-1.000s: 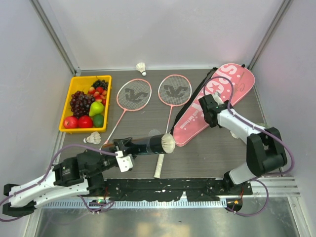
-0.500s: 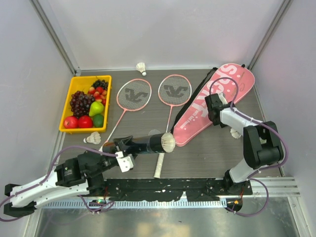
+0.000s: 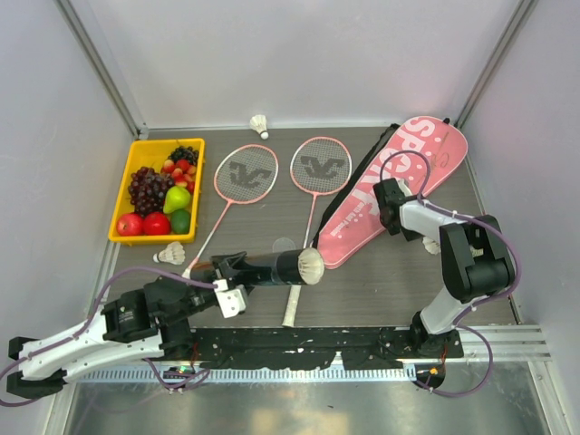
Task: Pack up the badminton gear
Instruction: Pick up the shuttlecock at the center of the board.
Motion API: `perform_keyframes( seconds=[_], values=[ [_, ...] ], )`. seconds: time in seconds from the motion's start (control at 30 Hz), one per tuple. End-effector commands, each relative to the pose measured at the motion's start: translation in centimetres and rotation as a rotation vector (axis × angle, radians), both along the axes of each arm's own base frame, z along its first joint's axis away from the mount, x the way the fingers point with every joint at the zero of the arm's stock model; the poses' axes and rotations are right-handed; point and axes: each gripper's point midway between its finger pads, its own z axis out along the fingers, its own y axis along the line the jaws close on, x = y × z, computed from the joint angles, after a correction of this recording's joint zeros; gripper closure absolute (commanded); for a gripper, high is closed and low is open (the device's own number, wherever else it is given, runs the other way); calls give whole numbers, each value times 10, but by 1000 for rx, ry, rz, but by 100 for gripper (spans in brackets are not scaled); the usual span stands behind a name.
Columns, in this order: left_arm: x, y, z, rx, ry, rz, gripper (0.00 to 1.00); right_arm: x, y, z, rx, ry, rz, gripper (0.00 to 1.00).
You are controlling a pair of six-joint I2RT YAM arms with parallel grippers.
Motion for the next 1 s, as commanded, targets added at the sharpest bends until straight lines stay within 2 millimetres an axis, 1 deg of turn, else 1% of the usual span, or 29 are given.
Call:
perform_keyframes(
  seconds=[0.0, 0.13, 0.2, 0.33, 0.57, 0.63, 0.7, 0.77, 0.83, 0.87, 0.9, 0.97],
  values=[
    [-10, -8, 37, -127, -25, -64, 100, 3, -2, 2, -30, -7, 8, 46],
    [-13, -9, 39, -140, -22, -84, 100, 4, -2, -3, -21, 25, 17, 49],
    [-16, -10, 41, -153, -22, -98, 100, 3, -3, 0, -29, 29, 11, 50],
    [-18, -12, 41, -158, -19, -115, 100, 5, 2, 3, 8, 25, 41, 49],
    [-20, -13, 40, -159, -13, -125, 100, 5, -9, -1, -41, 64, 27, 52],
    [-20, -13, 41, -161, -16, -125, 100, 6, -8, 2, -35, 55, 29, 52],
    [-20, -13, 39, -158, -14, -127, 100, 6, -6, 7, -10, 32, 35, 50],
    [-21, -15, 39, -157, -13, -133, 100, 6, 4, 4, 69, 24, 73, 48],
    [-21, -15, 38, -150, -9, -134, 100, 3, 9, 1, 103, 60, 137, 48],
    [-21, -16, 38, -151, -10, -136, 100, -1, 6, -3, 91, 69, 142, 48],
    [-21, -16, 39, -153, -10, -137, 100, 2, 6, -1, 76, 54, 161, 48],
    [-22, -15, 40, -158, -9, -137, 100, -2, 4, -5, 68, 65, 178, 50]
  ],
)
